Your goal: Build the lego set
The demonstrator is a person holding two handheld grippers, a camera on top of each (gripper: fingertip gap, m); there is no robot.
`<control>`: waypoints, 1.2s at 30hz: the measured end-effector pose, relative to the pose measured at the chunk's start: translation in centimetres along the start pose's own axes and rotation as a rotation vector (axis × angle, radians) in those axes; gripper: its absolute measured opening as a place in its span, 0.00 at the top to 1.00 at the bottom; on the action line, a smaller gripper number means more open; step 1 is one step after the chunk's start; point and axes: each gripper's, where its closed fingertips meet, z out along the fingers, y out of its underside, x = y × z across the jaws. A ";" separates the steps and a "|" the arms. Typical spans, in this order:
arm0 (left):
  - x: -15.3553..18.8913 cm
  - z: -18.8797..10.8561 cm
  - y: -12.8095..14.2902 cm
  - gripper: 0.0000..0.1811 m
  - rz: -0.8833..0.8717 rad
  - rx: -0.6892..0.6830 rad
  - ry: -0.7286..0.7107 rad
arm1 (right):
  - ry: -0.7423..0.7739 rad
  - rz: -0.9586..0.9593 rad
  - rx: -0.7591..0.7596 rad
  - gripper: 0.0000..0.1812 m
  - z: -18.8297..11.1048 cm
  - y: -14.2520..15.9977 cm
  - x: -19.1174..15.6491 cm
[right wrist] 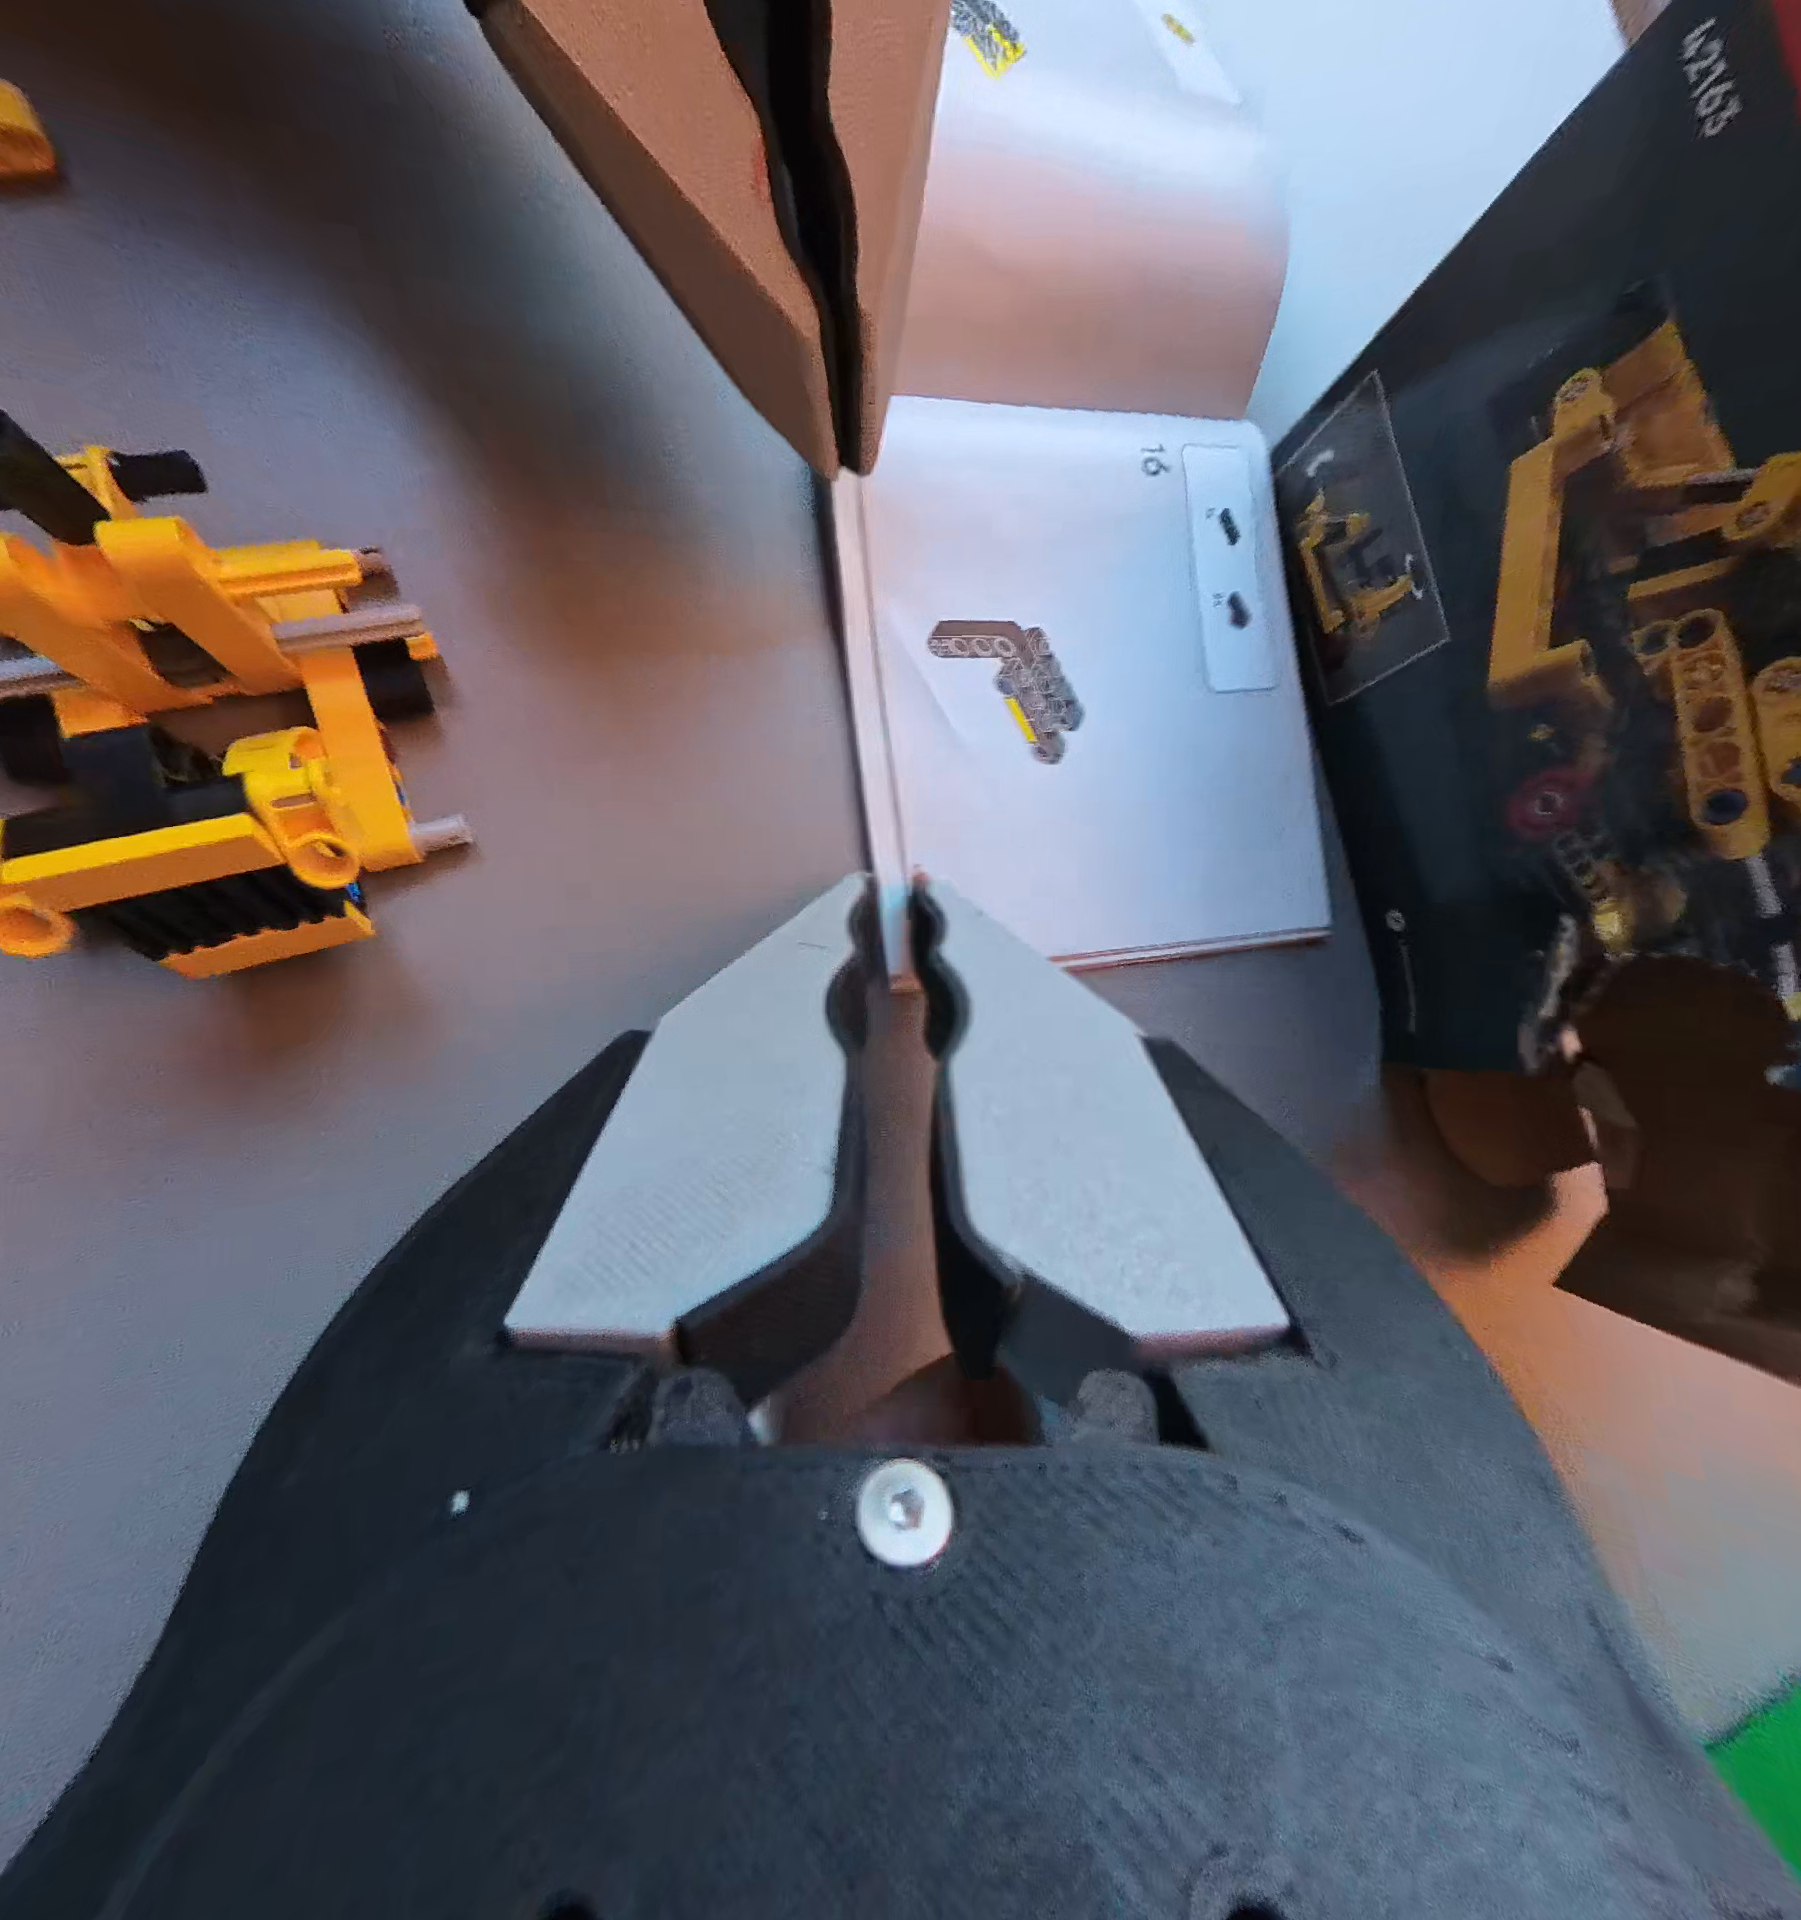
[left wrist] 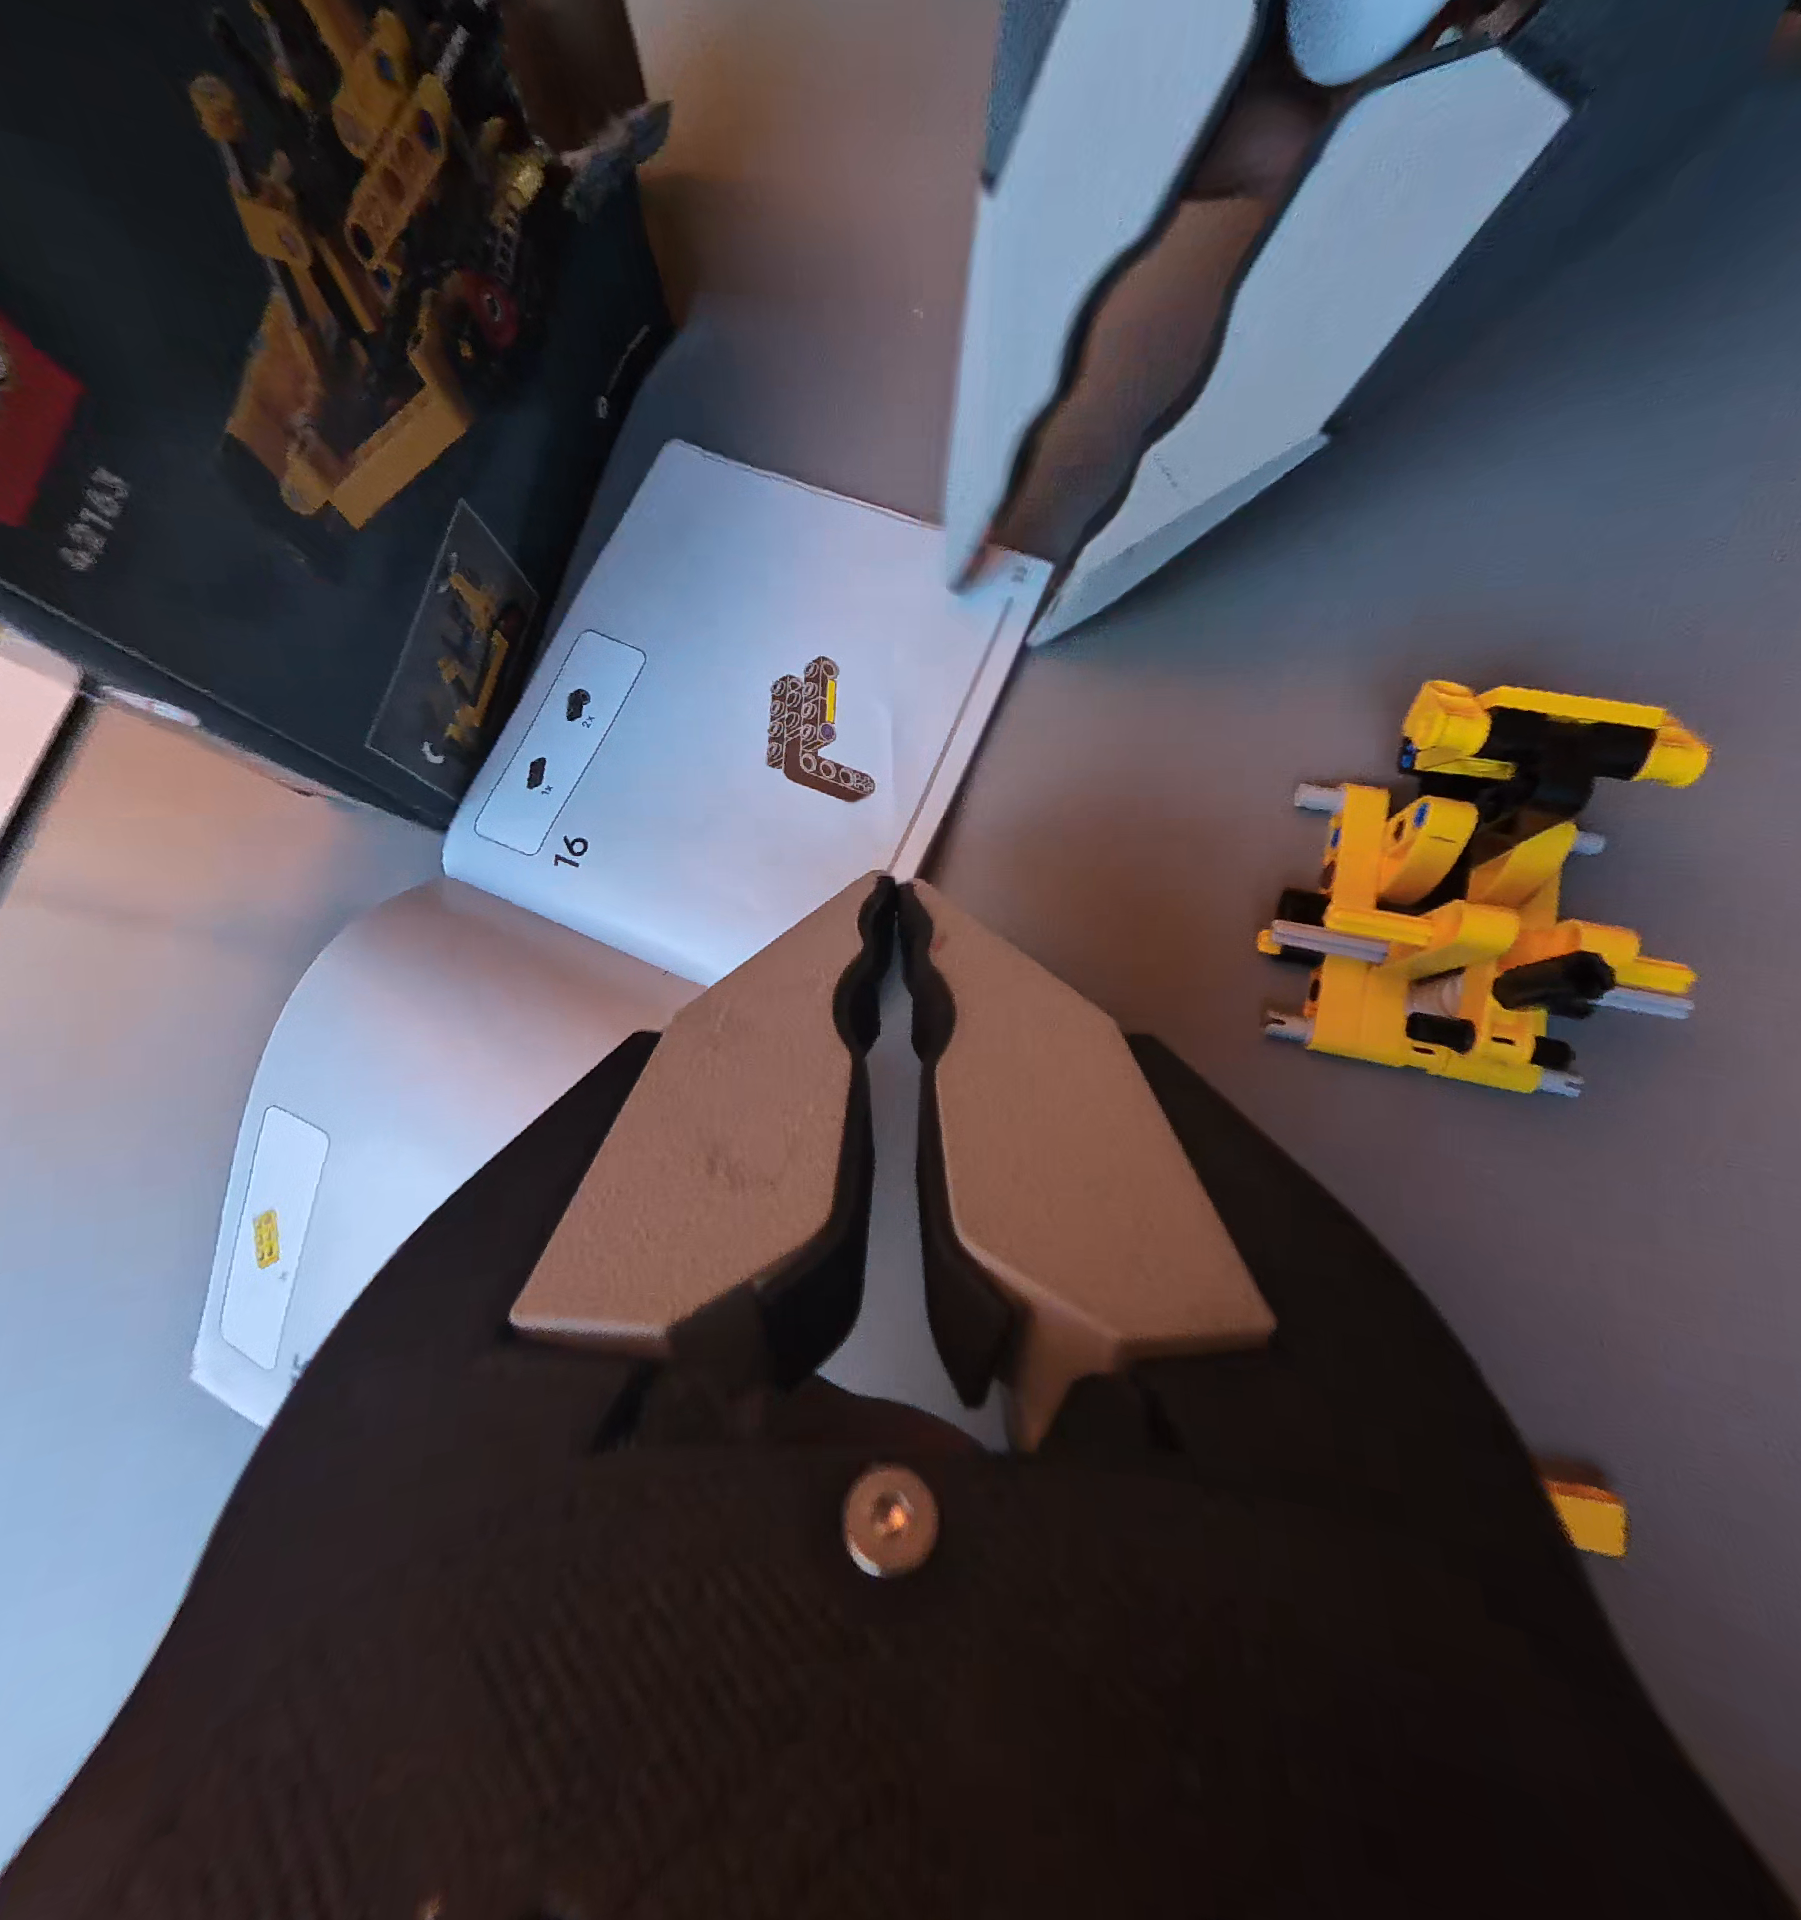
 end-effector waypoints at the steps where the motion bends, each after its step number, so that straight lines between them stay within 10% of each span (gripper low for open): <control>1: -0.2 0.0 0.0 1.00 0.007 -0.004 -0.016 | -0.009 0.011 0.006 1.00 0.1 0.0 0.0; 7: -0.2 1.3 0.7 0.80 0.073 -0.071 -0.074 | -0.015 0.053 0.071 1.00 -0.3 -1.1 0.2; 21: -0.7 0.4 -1.9 1.00 0.092 0.031 -0.167 | 0.051 0.203 0.377 1.00 -4.5 -5.9 1.8; 26: -0.4 -1.3 -1.4 1.00 -0.090 0.133 -0.155 | 0.136 0.263 0.490 1.00 -6.7 -6.2 3.4; 36: -1.7 -3.7 -0.1 1.00 -0.558 0.384 -0.154 | 0.110 0.073 0.221 1.00 -0.6 -4.5 -0.7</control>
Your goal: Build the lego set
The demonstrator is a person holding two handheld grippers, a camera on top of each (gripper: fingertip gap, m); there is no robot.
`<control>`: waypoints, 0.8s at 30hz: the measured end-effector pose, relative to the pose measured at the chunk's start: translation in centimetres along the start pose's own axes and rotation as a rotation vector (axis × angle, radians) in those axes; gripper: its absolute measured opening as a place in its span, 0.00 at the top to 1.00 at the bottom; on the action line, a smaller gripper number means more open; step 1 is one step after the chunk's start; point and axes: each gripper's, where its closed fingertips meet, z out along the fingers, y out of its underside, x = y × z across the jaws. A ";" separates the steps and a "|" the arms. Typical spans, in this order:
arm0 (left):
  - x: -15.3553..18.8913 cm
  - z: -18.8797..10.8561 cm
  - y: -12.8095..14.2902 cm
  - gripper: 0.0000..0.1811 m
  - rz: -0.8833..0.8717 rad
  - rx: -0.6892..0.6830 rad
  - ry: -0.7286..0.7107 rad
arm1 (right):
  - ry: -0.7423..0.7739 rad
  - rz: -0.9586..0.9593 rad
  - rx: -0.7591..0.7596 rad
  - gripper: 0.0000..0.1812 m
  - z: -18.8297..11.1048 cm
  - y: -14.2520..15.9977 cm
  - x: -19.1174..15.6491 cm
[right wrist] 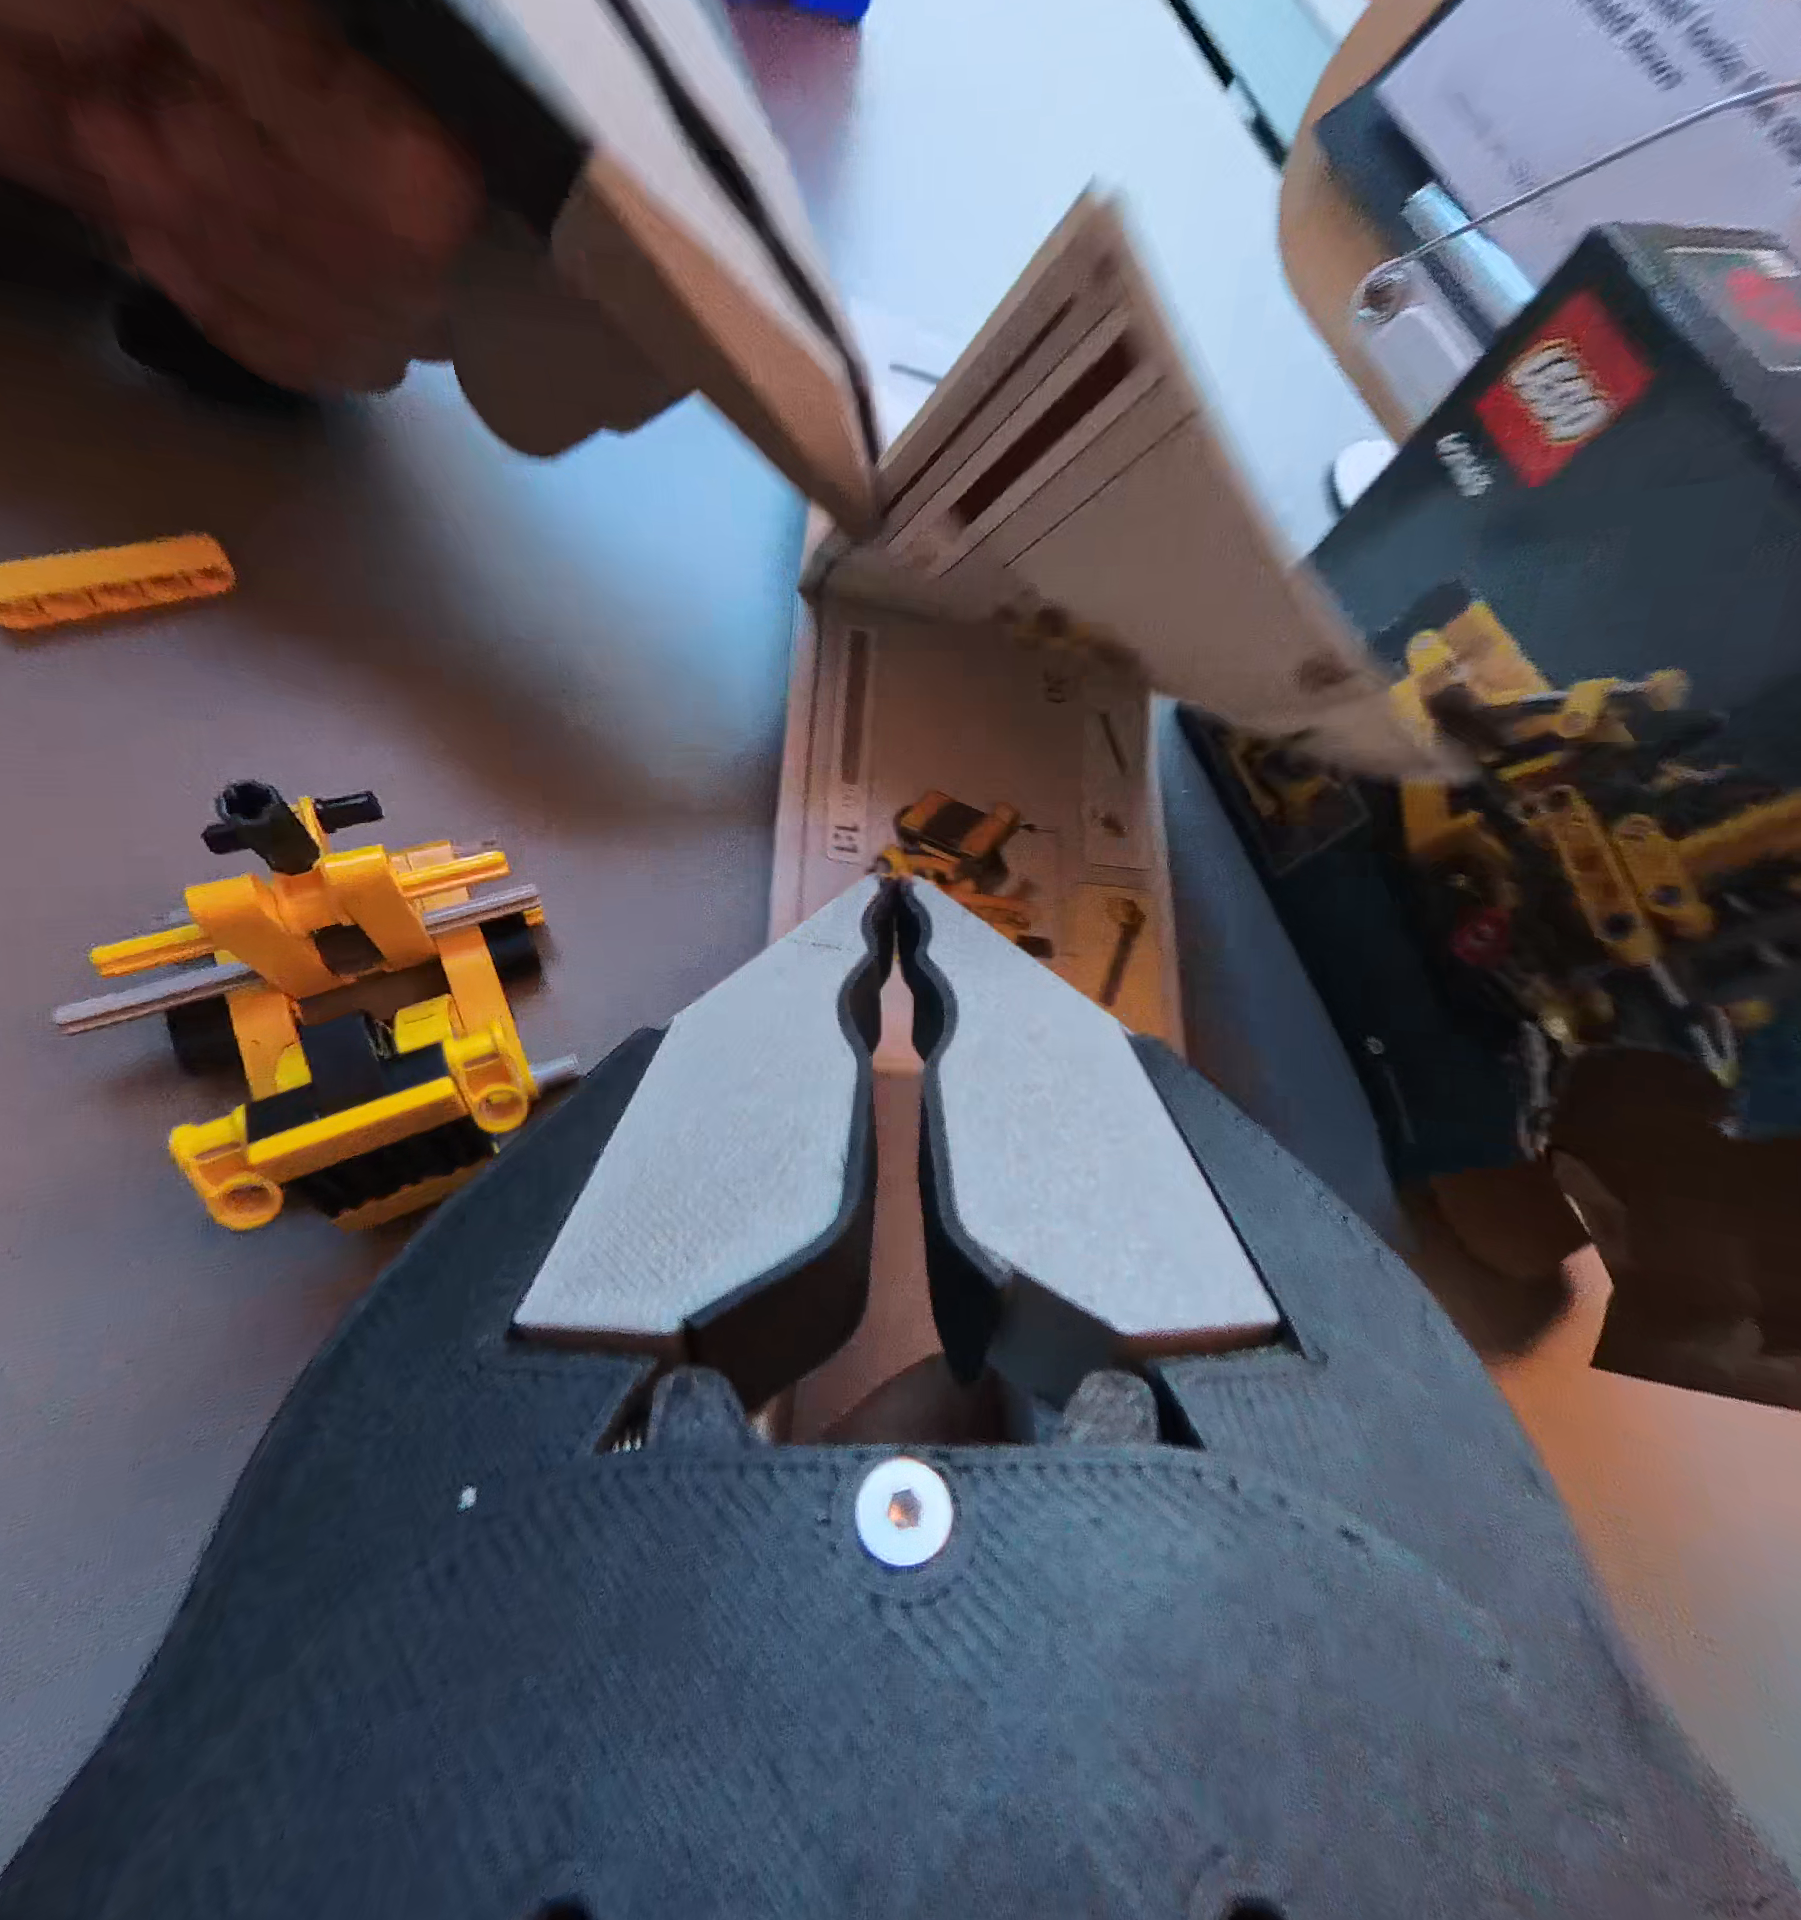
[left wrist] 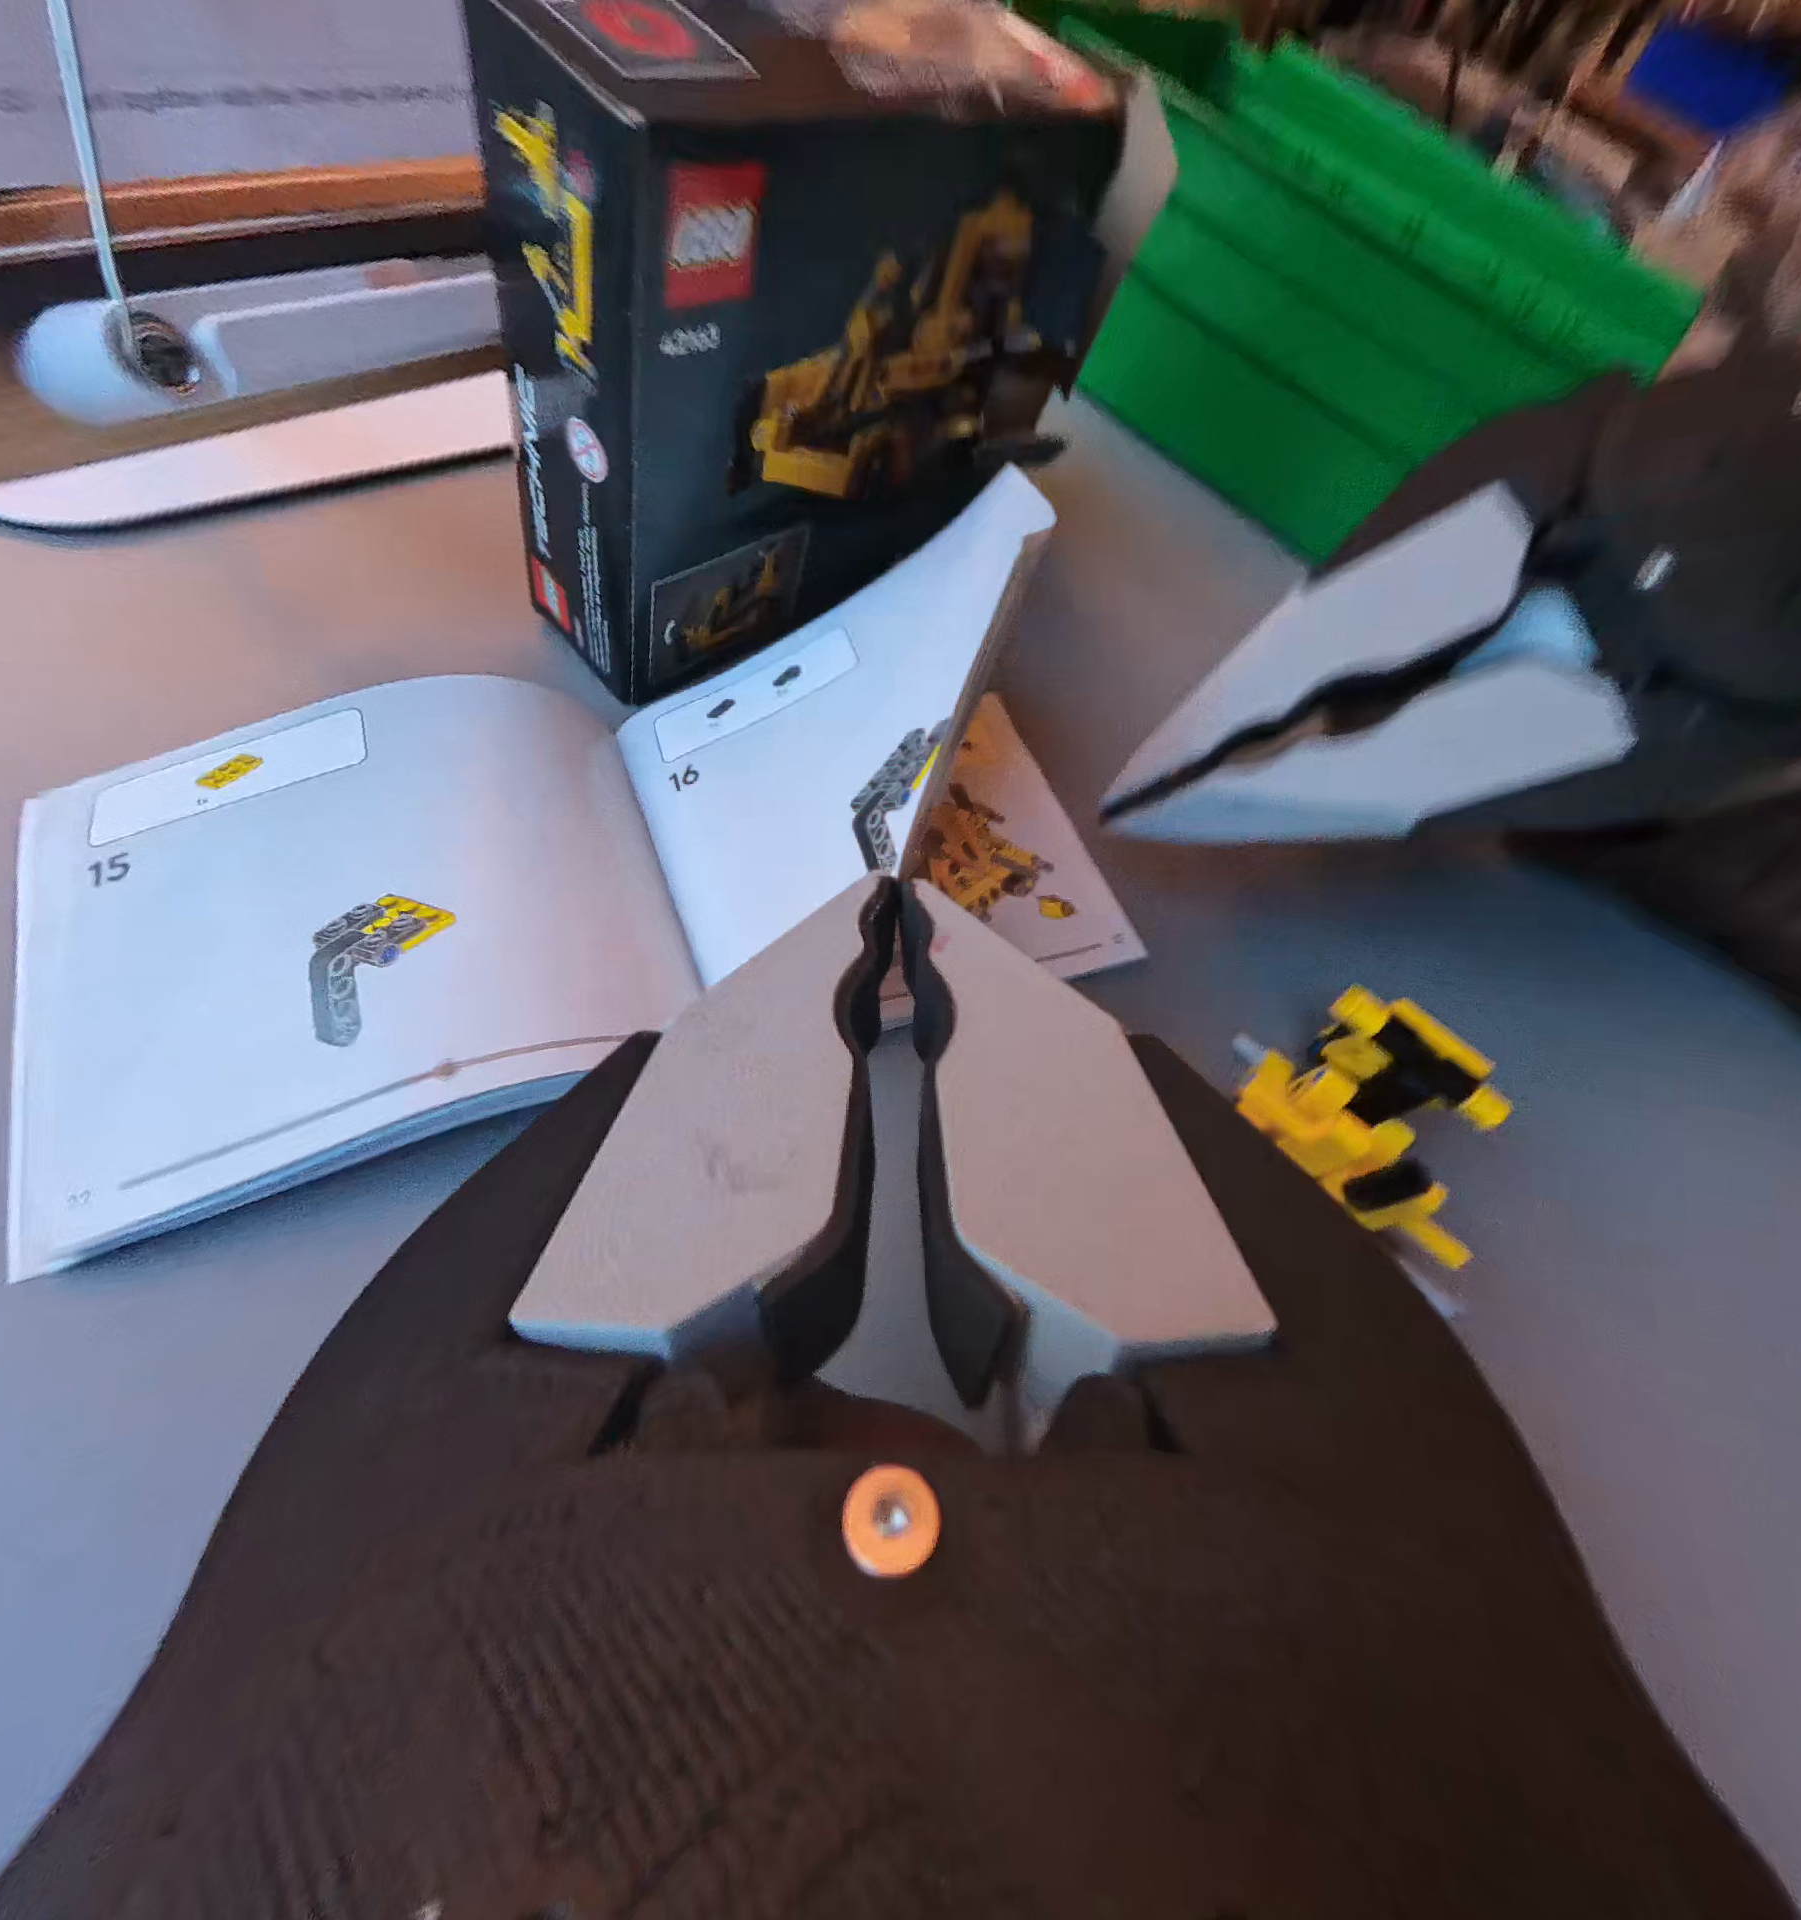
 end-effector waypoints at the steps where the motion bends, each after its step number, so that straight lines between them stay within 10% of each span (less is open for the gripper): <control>1: 0.0 -0.2 -0.4 1.00 -0.056 0.028 0.015 | 0.005 -0.028 -0.026 1.00 0.5 0.4 -0.3; 16: -6.6 -6.9 1.6 0.85 -0.268 0.143 -0.387 | -0.047 -0.084 -0.174 1.00 -0.2 4.0 0.1; 24: -2.6 -7.4 -0.9 0.87 0.149 0.092 -0.330 | -0.016 -0.023 -0.052 1.00 -1.2 2.3 1.6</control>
